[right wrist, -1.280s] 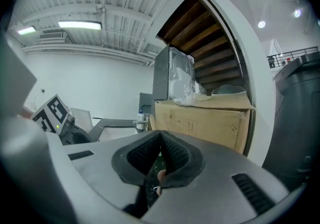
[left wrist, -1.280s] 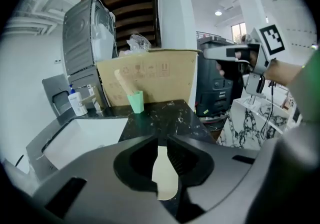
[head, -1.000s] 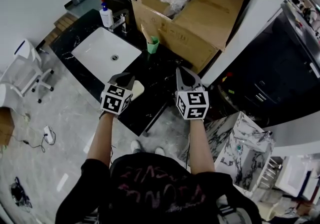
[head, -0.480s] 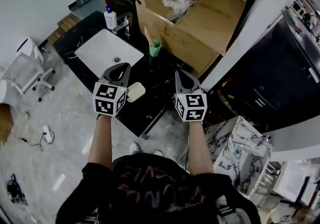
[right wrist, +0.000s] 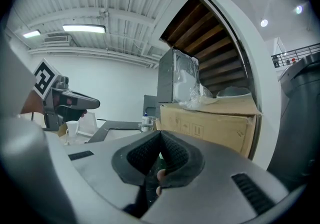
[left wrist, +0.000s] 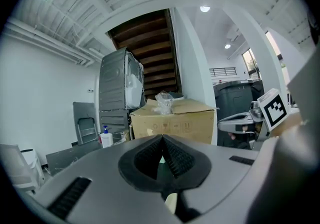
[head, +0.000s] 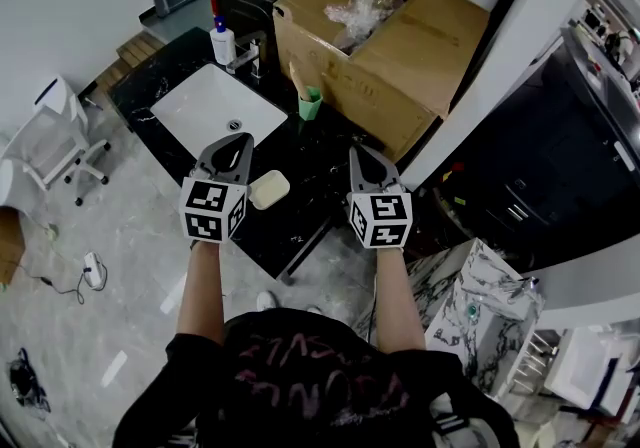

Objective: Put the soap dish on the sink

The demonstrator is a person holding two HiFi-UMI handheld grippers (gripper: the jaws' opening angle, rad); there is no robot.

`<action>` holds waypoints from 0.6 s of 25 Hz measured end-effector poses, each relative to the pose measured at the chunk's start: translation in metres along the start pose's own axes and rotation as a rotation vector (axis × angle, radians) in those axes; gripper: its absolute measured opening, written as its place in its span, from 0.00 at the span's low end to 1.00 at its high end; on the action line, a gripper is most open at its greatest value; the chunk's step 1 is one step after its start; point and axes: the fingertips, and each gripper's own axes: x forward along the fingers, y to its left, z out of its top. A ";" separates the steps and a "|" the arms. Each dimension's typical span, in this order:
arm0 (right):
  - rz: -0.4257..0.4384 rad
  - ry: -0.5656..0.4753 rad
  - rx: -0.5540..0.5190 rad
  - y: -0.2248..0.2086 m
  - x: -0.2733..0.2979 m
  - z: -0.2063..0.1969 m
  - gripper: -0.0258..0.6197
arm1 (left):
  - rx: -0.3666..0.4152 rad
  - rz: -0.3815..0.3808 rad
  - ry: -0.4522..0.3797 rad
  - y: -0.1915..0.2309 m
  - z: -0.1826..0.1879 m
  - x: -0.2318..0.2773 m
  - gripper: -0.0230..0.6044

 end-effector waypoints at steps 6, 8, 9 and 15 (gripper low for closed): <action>-0.001 -0.007 -0.012 0.000 0.003 0.006 0.06 | -0.006 0.003 -0.015 0.001 -0.001 -0.002 0.06; -0.004 -0.007 -0.012 -0.001 0.003 0.006 0.06 | -0.017 0.006 -0.014 0.003 -0.003 -0.002 0.06; -0.005 -0.007 -0.013 -0.001 0.004 0.006 0.06 | -0.022 0.009 -0.013 0.005 -0.004 -0.002 0.06; -0.007 -0.005 -0.017 -0.003 0.009 0.008 0.06 | -0.032 0.028 -0.017 0.013 -0.004 0.001 0.06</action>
